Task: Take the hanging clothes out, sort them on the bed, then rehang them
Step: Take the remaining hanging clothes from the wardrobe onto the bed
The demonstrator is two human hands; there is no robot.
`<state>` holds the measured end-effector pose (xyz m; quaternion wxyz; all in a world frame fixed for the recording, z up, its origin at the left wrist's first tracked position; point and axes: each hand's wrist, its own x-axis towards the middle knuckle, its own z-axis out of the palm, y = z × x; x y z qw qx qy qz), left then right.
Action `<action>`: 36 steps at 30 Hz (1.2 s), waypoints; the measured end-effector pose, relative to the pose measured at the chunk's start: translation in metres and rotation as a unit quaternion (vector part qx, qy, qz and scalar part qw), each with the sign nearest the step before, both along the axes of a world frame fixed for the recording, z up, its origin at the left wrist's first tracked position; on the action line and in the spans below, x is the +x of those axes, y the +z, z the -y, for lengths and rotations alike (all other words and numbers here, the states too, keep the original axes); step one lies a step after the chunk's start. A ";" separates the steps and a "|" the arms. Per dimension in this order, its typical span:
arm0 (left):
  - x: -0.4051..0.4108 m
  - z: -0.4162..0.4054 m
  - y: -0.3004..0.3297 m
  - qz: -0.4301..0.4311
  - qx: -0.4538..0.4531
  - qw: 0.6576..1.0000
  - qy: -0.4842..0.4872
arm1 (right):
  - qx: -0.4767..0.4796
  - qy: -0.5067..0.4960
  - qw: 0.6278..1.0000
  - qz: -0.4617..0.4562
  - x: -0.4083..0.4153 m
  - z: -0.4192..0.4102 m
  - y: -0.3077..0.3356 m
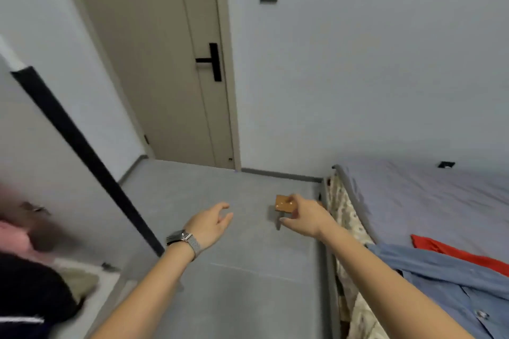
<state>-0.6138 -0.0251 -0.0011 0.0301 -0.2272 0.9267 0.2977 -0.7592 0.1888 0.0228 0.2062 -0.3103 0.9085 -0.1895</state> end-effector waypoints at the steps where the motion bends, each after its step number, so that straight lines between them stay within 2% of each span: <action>1: 0.024 0.021 0.005 -0.006 0.005 0.999 0.037 | -0.001 0.041 0.999 0.004 0.012 0.035 0.007; 4: 0.096 0.079 0.024 -0.027 -0.014 0.991 0.127 | -0.012 0.169 0.985 0.012 0.059 0.139 0.028; 8: 0.189 0.150 0.047 -0.052 -0.039 0.966 0.251 | -0.044 0.323 0.945 -0.009 0.140 0.266 0.046; 14: 0.328 0.236 0.047 -0.029 -0.038 0.917 0.395 | -0.046 0.447 0.893 0.000 0.249 0.413 0.031; 18: 0.391 0.265 0.043 -0.042 -0.038 0.883 0.465 | -0.057 0.480 0.875 0.023 0.310 0.482 0.021; 23: 0.427 0.299 0.046 -0.077 -0.011 0.852 0.518 | -0.065 0.519 0.851 0.042 0.354 0.554 0.030; 28: 0.437 0.337 0.043 -0.153 0.051 0.827 0.538 | -0.103 0.509 0.851 0.081 0.368 0.623 0.028; 33: 0.426 0.397 0.046 -0.196 0.029 0.811 0.550 | -0.182 0.478 0.852 0.110 0.367 0.689 0.040; 36: 0.418 0.432 0.059 -0.223 0.032 0.788 0.573 | -0.200 0.441 0.866 0.126 0.363 0.741 0.055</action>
